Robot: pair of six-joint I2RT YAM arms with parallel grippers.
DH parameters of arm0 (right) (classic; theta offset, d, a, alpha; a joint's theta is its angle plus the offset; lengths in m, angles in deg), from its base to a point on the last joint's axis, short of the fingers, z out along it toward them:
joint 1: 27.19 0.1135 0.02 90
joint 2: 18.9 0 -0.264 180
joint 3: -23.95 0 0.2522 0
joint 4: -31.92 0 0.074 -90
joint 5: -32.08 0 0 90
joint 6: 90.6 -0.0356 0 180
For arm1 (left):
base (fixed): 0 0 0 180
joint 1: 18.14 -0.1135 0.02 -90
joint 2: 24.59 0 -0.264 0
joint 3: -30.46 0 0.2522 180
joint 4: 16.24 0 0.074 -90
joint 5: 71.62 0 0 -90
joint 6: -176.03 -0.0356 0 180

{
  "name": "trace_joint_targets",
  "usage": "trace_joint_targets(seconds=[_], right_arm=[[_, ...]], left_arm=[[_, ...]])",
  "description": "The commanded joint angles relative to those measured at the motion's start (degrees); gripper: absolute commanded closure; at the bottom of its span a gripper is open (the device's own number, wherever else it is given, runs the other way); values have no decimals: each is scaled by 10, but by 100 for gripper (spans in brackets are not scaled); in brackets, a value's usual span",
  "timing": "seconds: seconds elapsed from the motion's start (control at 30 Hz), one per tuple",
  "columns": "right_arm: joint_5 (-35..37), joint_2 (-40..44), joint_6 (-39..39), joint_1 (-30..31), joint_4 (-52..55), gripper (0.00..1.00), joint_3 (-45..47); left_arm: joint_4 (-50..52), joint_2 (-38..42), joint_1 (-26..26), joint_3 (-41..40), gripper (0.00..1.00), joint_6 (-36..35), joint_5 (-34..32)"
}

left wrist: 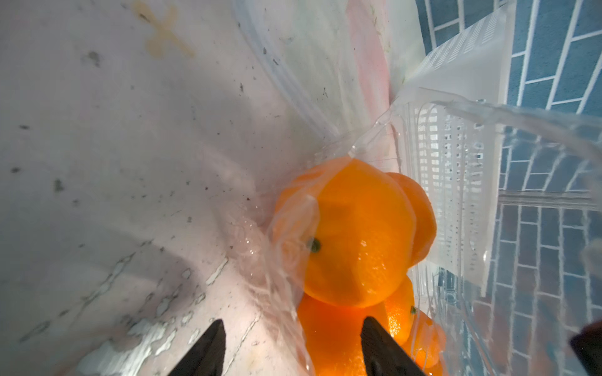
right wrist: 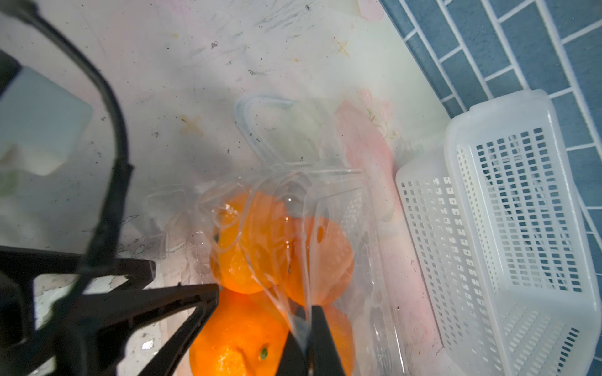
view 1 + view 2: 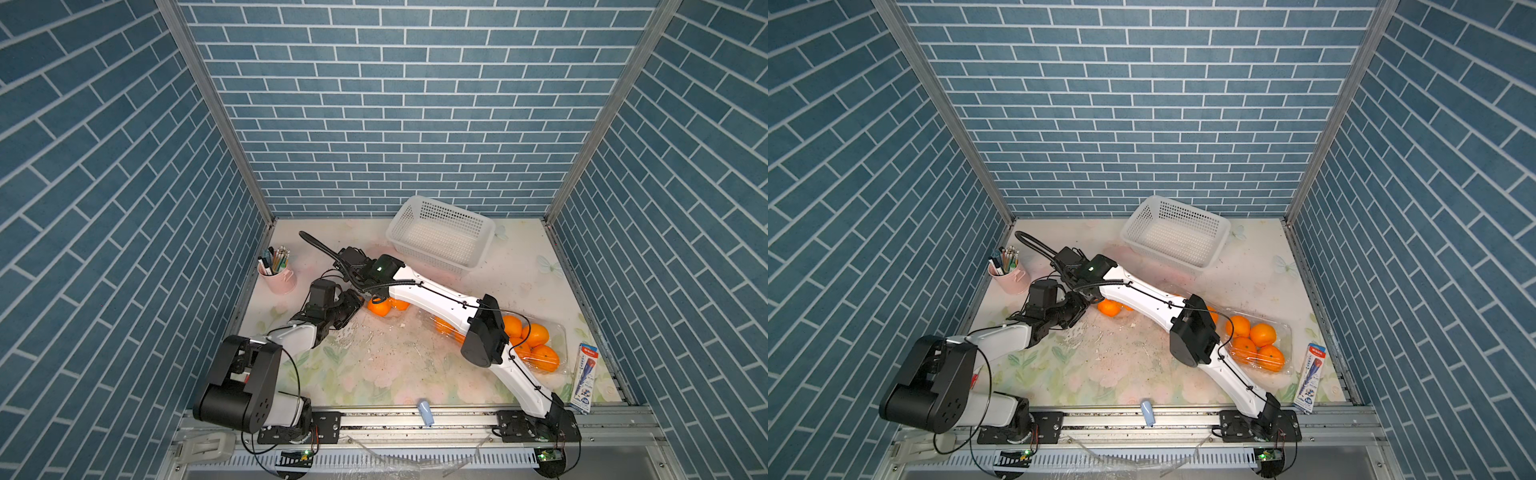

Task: Take oranges out of containers
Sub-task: Open the packing box at the center of the board.

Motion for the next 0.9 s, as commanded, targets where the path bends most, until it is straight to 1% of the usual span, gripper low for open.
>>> trace_joint_targets(seconds=[0.0, 0.17, 0.27, 0.33, 0.57, 0.63, 0.7, 0.77, 0.87], right_arm=[[19, 20, 11, -5, 35, 98, -16], [49, 30, 27, -9, 44, 82, -16], [78, 36, 33, -13, 53, 69, -16], [93, 39, 42, -18, 62, 63, -15], [131, 56, 49, -42, 91, 47, -15], [138, 65, 46, -49, 102, 44, -13], [138, 74, 38, -55, 115, 41, -9], [132, 92, 25, -60, 123, 39, 12], [120, 141, 3, -70, 109, 37, 71]], left_arm=[[63, 20, 1, 6, 34, -32, -29], [70, 12, 2, 7, 39, -39, -27], [79, 23, 1, 5, 40, -41, -34], [102, 40, 2, 8, 39, -51, -46], [178, 101, 2, 14, 33, -80, -84], [198, 120, 1, 19, 30, -93, -93], [222, 138, 2, 29, 25, -119, -94], [235, 150, 2, 42, 20, -146, -83], [254, 166, 1, 62, 16, -183, -72]])
